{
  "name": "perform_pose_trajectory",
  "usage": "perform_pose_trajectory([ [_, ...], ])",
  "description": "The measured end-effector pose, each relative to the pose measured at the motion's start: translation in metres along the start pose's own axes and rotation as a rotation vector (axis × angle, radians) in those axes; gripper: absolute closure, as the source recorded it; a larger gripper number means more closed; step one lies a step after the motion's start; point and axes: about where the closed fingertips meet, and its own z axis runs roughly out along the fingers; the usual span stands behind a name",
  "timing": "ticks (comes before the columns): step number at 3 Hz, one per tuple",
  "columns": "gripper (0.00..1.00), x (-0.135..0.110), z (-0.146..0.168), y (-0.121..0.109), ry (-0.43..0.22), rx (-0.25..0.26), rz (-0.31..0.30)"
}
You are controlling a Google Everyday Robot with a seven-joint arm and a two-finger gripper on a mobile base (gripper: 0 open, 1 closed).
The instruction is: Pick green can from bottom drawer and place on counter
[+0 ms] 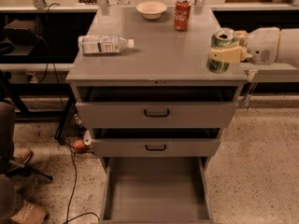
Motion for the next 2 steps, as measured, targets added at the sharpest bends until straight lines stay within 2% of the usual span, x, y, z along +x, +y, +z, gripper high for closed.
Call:
perform_pose_trajectory([
  [1,1.00,-0.011,0.039,-0.040,-0.008,0.002,0.015],
  [2,1.00,-0.011,0.082,-0.078,-0.025,0.047,0.055],
])
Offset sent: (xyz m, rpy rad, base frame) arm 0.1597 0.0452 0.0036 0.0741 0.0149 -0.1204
